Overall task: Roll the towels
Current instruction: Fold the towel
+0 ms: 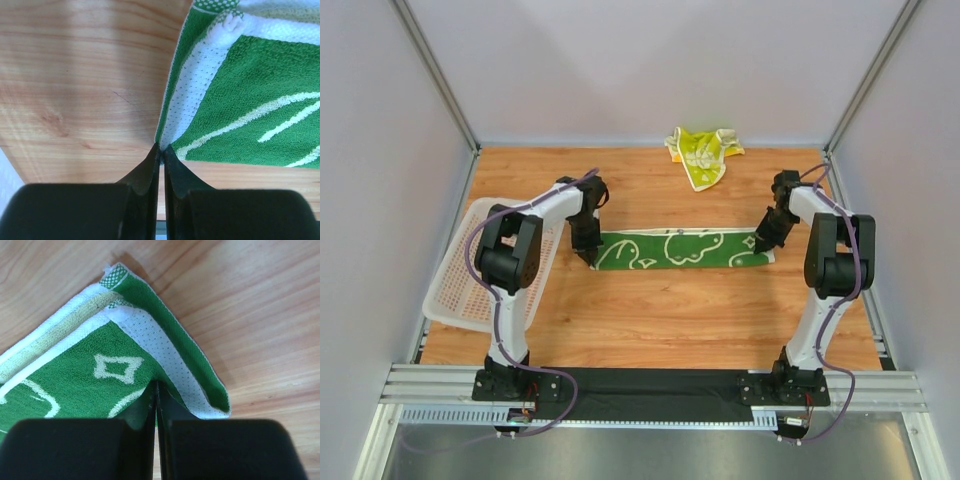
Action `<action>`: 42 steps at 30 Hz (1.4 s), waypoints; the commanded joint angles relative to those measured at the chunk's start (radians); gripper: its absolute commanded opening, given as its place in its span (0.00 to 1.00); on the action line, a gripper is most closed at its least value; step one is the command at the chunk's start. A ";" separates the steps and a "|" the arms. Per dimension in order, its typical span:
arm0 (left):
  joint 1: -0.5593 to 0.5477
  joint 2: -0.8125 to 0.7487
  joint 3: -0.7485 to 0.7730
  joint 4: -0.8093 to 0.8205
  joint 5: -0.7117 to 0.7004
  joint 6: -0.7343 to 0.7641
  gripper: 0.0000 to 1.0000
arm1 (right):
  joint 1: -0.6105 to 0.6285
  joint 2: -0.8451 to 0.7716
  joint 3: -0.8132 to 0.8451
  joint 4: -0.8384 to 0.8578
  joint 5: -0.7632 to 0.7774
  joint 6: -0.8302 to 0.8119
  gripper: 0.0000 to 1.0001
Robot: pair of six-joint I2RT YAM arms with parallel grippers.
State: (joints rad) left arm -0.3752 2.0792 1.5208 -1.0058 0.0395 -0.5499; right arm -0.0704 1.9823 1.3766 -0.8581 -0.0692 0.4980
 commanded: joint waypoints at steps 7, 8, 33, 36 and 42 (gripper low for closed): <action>0.012 -0.028 -0.057 -0.047 -0.055 -0.004 0.09 | -0.023 -0.023 -0.042 -0.042 0.184 0.016 0.01; 0.012 -0.039 -0.057 -0.045 -0.053 -0.002 0.13 | -0.023 -0.031 -0.036 -0.044 0.171 0.005 0.07; 0.012 -0.269 -0.008 -0.004 0.114 0.051 0.84 | -0.138 -0.465 -0.430 0.172 -0.264 0.123 0.54; 0.012 -0.306 -0.034 0.013 0.115 0.053 0.84 | -0.158 -0.435 -0.421 0.200 -0.271 0.119 0.56; 0.012 -0.332 -0.062 0.009 0.119 0.059 0.84 | -0.181 -0.349 -0.409 0.240 -0.258 0.117 0.54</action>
State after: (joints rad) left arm -0.3660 1.7885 1.4826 -1.0042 0.1345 -0.5091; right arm -0.2375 1.6054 0.9321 -0.6743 -0.3161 0.6056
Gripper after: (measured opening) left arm 0.840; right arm 0.557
